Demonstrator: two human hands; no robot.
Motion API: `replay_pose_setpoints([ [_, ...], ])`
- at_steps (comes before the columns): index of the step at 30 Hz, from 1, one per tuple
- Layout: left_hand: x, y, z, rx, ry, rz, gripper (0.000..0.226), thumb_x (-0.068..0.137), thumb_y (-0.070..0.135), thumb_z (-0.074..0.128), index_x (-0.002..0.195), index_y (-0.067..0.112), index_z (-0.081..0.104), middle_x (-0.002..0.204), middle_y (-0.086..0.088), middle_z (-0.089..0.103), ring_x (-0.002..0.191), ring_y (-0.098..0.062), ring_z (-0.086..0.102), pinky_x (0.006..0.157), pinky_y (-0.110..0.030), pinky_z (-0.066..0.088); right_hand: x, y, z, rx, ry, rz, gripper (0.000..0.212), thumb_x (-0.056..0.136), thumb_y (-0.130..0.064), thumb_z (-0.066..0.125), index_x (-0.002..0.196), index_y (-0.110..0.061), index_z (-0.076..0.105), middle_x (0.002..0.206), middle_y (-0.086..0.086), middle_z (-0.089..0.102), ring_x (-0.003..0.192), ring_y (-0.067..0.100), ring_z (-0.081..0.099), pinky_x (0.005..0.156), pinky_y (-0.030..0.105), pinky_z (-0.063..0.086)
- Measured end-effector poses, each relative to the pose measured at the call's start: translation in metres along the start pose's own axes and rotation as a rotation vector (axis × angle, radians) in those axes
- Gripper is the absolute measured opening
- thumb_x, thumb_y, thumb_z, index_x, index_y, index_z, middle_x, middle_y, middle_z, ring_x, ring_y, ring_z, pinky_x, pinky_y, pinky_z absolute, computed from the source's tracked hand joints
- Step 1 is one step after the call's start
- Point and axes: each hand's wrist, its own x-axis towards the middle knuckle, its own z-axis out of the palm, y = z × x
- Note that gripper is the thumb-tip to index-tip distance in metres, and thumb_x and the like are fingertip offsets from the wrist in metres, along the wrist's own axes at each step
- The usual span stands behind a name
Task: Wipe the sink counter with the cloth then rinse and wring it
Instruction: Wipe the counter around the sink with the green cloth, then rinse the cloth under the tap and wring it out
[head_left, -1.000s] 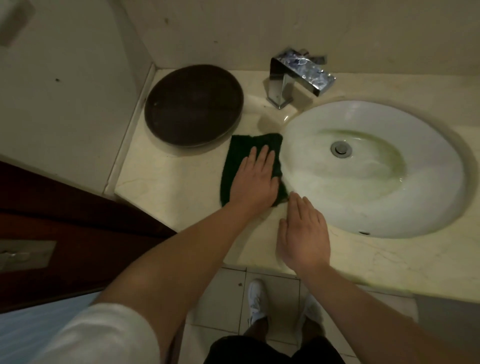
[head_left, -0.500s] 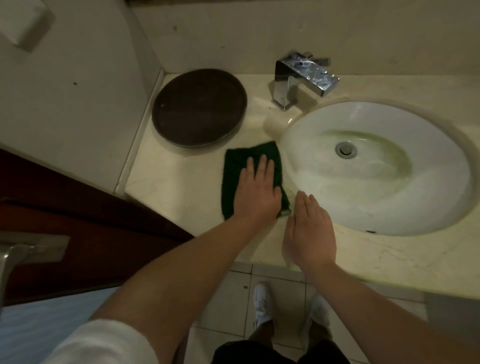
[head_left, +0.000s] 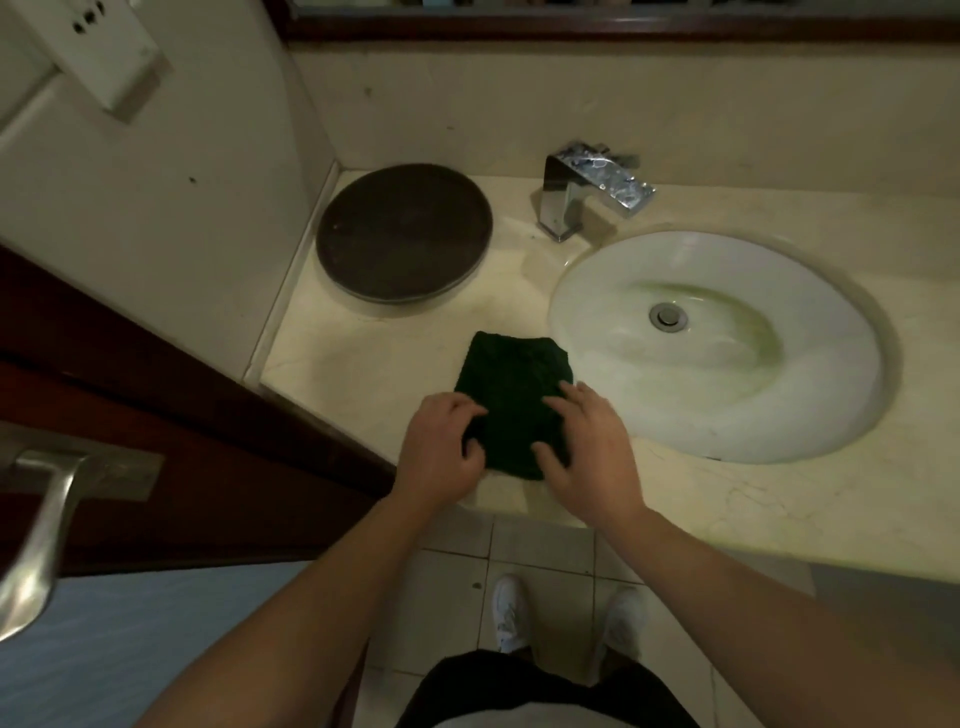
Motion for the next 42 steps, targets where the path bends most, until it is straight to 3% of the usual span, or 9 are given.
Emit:
replay_pose_setpoints([
  [6,-0.013,-0.004,0.001,0.178,-0.088,0.1,0.041,0.075,0.018,0.069,0.115,0.01,0.064,0.12,-0.01,0.059,0.11,-0.027,0.052,0.091,-0.037,0.048,0.019,-0.012,0.005,-0.179,-0.128,-0.115,0.031,0.083,-0.038,0.066,0.109,-0.019,0.065,0.118,0.002,0.061,0.112,0.025,0.053,0.091,0.037,0.047],
  [11,-0.001,0.014,0.003,0.231,0.007,0.049,0.019,0.079,0.008,0.065,0.097,0.012,0.068,0.102,-0.007,0.066,0.092,-0.026,0.056,0.074,-0.035,0.047,0.025,-0.015,0.001,-0.226,-0.153,-0.076,0.017,0.09,-0.031,0.058,0.099,-0.018,0.065,0.107,0.0,0.058,0.102,0.022,0.051,0.08,0.034,0.046],
  [19,0.05,0.069,-0.014,-0.333,-0.02,-0.25,0.017,0.085,0.009,0.055,0.095,0.018,0.066,0.093,0.0,0.067,0.085,-0.016,0.061,0.076,-0.029,0.049,0.059,0.01,-0.062,0.327,-0.203,0.226,0.011,0.089,-0.023,0.063,0.089,-0.016,0.07,0.079,-0.002,0.066,0.073,0.014,0.058,0.066,0.027,0.043],
  [23,0.08,0.12,-0.022,-0.482,0.034,-0.29,0.019,0.082,0.004,0.053,0.08,0.015,0.069,0.078,-0.004,0.066,0.078,-0.021,0.062,0.072,-0.031,0.051,0.08,0.033,-0.117,0.4,-0.213,0.222,0.018,0.091,-0.016,0.06,0.087,-0.01,0.077,0.068,-0.004,0.065,0.059,-0.001,0.054,0.054,0.006,0.038],
  [25,0.094,0.147,-0.024,-0.497,0.043,-0.286,0.019,0.083,0.006,0.054,0.08,0.014,0.07,0.077,-0.003,0.066,0.077,-0.015,0.062,0.068,-0.025,0.049,0.091,0.049,-0.144,0.317,-0.194,0.149,0.021,0.091,-0.018,0.058,0.087,-0.012,0.077,0.071,-0.005,0.066,0.062,-0.001,0.055,0.057,0.005,0.04],
  [29,0.117,0.198,-0.021,-0.504,0.107,-0.266,0.024,0.083,0.004,0.053,0.074,0.015,0.07,0.072,-0.002,0.065,0.071,-0.01,0.058,0.063,-0.022,0.043,0.113,0.081,-0.196,0.041,-0.122,-0.04,0.025,0.092,-0.033,0.052,0.087,-0.025,0.075,0.076,-0.006,0.069,0.075,0.015,0.061,0.072,0.035,0.053],
  [34,0.141,0.243,-0.01,-0.593,0.206,-0.286,0.028,0.086,-0.001,0.046,0.078,0.016,0.066,0.071,0.006,0.059,0.058,-0.002,0.051,0.054,-0.017,0.041,0.137,0.107,-0.259,-0.148,0.055,-0.218,0.027,0.094,-0.036,0.046,0.088,-0.024,0.069,0.074,-0.005,0.065,0.072,0.02,0.06,0.067,0.035,0.051],
  [38,0.154,0.26,-0.004,-0.587,0.31,-0.305,0.021,0.087,-0.001,0.045,0.085,0.009,0.063,0.068,0.004,0.054,0.046,0.001,0.042,0.044,-0.014,0.035,0.153,0.117,-0.285,-0.05,0.074,-0.212,0.022,0.093,-0.035,0.05,0.084,-0.02,0.063,0.072,-0.003,0.06,0.07,0.02,0.056,0.067,0.04,0.052],
  [42,0.165,0.27,0.007,-0.553,0.174,-0.286,0.021,0.089,0.007,0.047,0.088,0.019,0.065,0.077,0.004,0.059,0.057,-0.012,0.048,0.053,-0.023,0.04,0.167,0.112,-0.308,0.191,-0.138,-0.089,0.025,0.096,-0.029,0.05,0.09,-0.008,0.062,0.084,0.012,0.063,0.081,0.028,0.059,0.078,0.044,0.05],
])
